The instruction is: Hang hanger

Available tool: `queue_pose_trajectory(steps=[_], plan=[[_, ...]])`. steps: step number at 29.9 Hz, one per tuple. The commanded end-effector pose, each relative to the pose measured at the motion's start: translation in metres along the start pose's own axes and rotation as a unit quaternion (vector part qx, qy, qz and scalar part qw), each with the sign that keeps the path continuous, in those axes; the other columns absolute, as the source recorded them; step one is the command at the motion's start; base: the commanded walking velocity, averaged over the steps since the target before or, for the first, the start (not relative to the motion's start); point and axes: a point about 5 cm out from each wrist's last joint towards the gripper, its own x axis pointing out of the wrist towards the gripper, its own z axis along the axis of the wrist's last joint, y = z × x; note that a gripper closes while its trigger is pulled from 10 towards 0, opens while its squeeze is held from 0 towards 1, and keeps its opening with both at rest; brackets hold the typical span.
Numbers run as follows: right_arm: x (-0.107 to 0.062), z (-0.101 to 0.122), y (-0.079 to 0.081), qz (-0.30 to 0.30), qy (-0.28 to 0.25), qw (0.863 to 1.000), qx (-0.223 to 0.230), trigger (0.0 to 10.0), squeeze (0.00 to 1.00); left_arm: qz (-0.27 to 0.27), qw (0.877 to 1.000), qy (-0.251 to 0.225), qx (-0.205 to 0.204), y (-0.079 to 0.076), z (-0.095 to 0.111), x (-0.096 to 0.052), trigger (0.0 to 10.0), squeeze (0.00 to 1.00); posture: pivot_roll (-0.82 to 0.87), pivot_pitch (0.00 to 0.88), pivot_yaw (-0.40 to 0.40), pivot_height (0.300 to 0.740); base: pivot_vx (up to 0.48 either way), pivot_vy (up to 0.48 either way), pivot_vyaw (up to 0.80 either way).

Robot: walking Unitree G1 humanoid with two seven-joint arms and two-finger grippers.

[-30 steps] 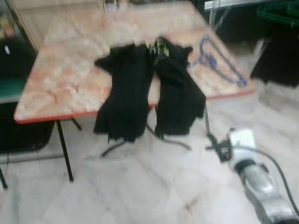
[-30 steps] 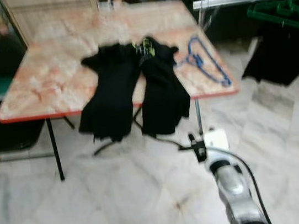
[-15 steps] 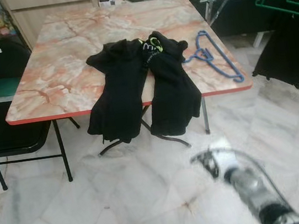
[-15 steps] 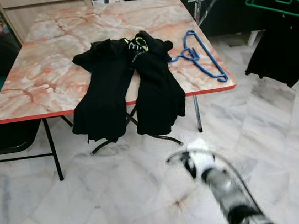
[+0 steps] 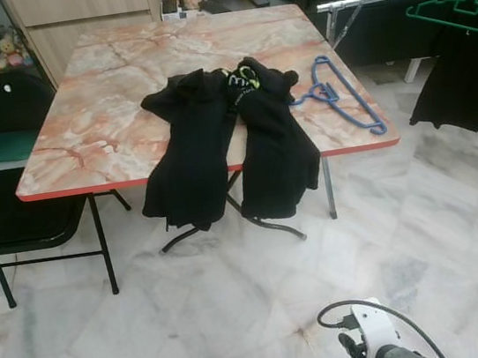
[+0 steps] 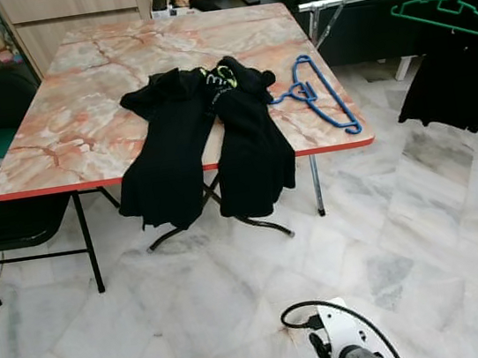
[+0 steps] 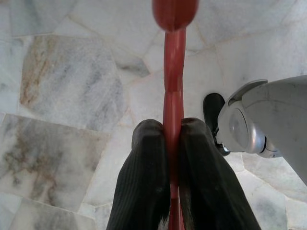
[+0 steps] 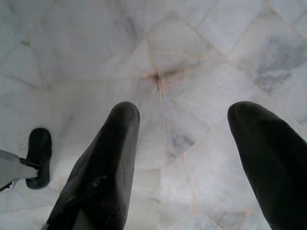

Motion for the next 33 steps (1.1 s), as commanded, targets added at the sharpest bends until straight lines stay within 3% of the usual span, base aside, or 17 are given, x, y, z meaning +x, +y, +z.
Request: queue_pose_trajectory(steps=[1, 9, 33], plan=[[0.001, 0.004, 0.001, 0.0, -0.005, 1.0, 0.001, 10.0, 0.0, -0.001, 1.0, 0.006, 0.009, -0.002, -0.005, -0.002, 10.0, 0.0, 0.05, 0.055, -0.044, 0.74, 0.0, -0.251, 0.0], [0.004, 0.017, 0.01, 0.011, -0.022, 1.0, 0.007, 10.0, 0.0, -0.001, 1.0, 0.008, 0.015, -0.001, -0.005, -0.002, 10.0, 0.0, 0.05, 0.047, -0.044, 0.74, 0.0, -0.274, 0.0], [0.003, 0.016, 0.004, 0.005, -0.023, 1.0, 0.007, 10.0, 0.0, -0.006, 1.0, 0.002, 0.021, -0.001, -0.003, -0.001, 10.0, 0.0, 0.05, 0.093, -0.045, 0.74, 0.0, -0.309, 0.0]])
